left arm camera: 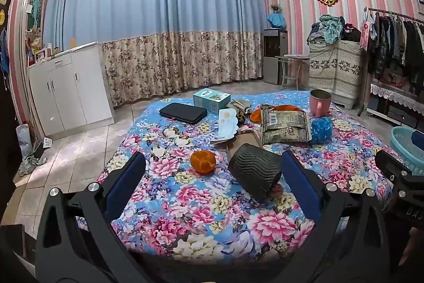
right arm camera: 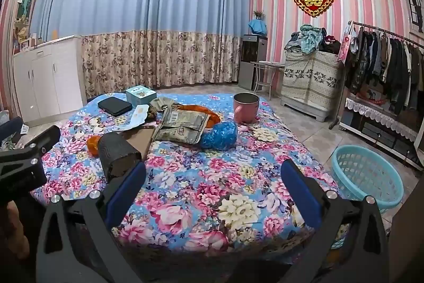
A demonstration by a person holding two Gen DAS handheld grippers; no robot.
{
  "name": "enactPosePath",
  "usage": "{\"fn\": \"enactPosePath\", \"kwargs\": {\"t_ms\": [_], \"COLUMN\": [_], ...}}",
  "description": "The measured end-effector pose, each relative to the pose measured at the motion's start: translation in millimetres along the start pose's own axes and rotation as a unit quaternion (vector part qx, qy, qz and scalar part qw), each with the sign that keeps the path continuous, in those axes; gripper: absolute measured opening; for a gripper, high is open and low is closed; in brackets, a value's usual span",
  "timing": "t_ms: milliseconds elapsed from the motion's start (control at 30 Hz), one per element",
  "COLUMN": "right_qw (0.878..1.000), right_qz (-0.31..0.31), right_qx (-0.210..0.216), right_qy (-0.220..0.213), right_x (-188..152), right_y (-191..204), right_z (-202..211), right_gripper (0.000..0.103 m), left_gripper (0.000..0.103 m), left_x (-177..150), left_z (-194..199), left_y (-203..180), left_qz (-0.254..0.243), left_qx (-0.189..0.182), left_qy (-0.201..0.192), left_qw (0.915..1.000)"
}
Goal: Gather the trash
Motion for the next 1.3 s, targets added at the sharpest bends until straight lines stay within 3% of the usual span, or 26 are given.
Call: {"fn": "enactPosePath", "kwargs": {"t_ms": [1300], "right_qw": [1.0], "right_qz": [0.0], "right_qx": [-0.002], "right_qy": [-0.008], "right_x": [5], "right_y": [-1], "right_z": [5], "right_gripper": [0.099], "left_gripper": [0.098], "left_x": [14], "left_z": [8], "left_y": [4], "left_qz": [0.002], "left_qx": [-0.003], "left_qy": [-0.007], "left_qw": [1.0]}}
Point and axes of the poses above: each gripper's, at about its wrist camera, not at the fingertips, and z roughly against the way its jaws point, y to its left, x to its top, the point moved 6 cm from there along -z, roughly the way its jaws point, and after that the axes turned 14 degrees about y, right-handed, at the moved point
